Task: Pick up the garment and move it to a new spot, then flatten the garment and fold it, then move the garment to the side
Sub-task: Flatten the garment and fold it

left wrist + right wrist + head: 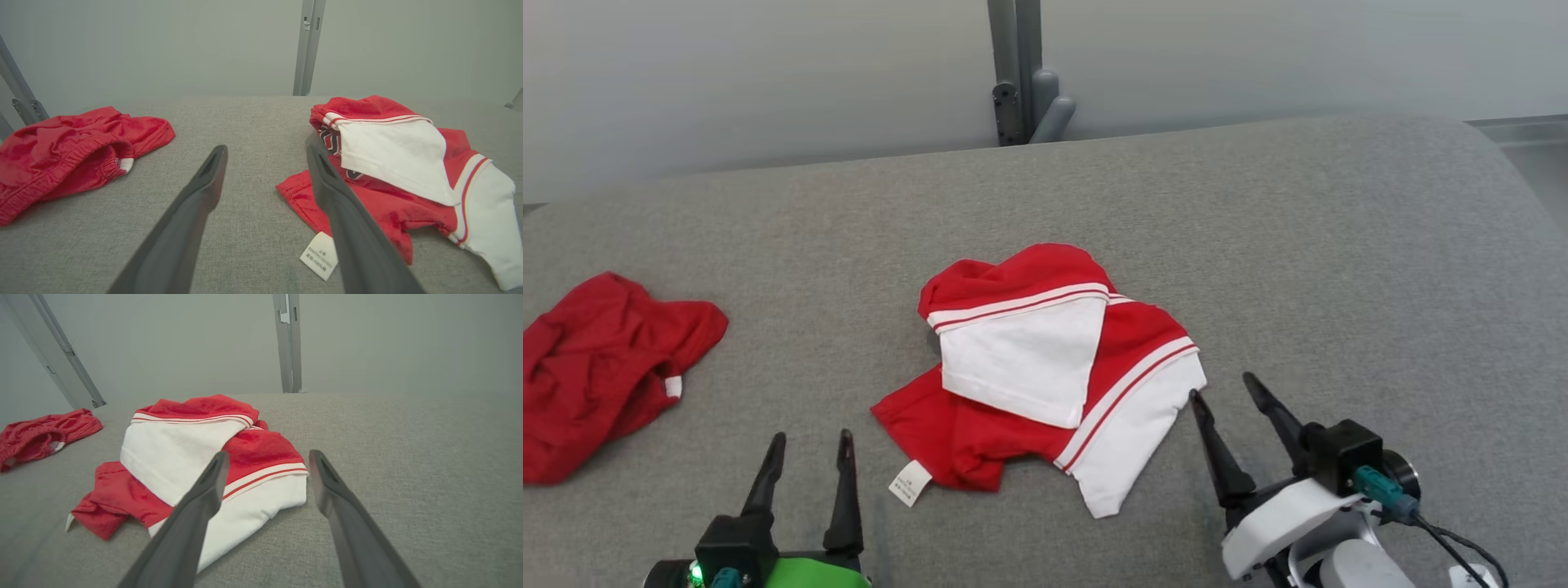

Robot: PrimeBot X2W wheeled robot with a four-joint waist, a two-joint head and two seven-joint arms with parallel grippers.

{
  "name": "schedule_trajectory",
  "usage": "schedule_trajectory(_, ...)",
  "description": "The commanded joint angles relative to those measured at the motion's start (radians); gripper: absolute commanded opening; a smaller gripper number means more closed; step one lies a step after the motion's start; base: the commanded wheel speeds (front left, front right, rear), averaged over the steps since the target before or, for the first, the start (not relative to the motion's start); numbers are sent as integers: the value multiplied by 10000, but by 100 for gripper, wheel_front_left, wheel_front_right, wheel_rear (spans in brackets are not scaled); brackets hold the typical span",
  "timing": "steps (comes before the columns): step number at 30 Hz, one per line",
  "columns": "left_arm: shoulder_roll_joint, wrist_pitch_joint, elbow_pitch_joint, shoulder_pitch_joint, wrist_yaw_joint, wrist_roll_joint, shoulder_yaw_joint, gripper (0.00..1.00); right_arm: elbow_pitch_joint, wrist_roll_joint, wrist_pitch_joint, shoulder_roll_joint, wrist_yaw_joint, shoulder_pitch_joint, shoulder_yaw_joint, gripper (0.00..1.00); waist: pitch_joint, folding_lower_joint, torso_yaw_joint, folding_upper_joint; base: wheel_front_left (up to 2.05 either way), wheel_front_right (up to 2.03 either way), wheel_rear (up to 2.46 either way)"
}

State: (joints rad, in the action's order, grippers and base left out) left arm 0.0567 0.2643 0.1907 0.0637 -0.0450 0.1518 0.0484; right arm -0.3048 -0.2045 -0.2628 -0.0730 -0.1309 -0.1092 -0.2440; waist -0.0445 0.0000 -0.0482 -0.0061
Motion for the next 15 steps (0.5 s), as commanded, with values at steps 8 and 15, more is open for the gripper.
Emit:
schedule_trajectory(8,-45,1,222,-603,-159,213,646,100,-1511,-506,-32,-271,3,-1110,-1470,100,-892,0,1905,61,0,0,0)
schedule_trajectory(15,-54,1,301,-569,-97,381,713,100,-2797,-647,-32,-224,3,-1702,-1752,100,-1111,0,2654,61,0,0,0)
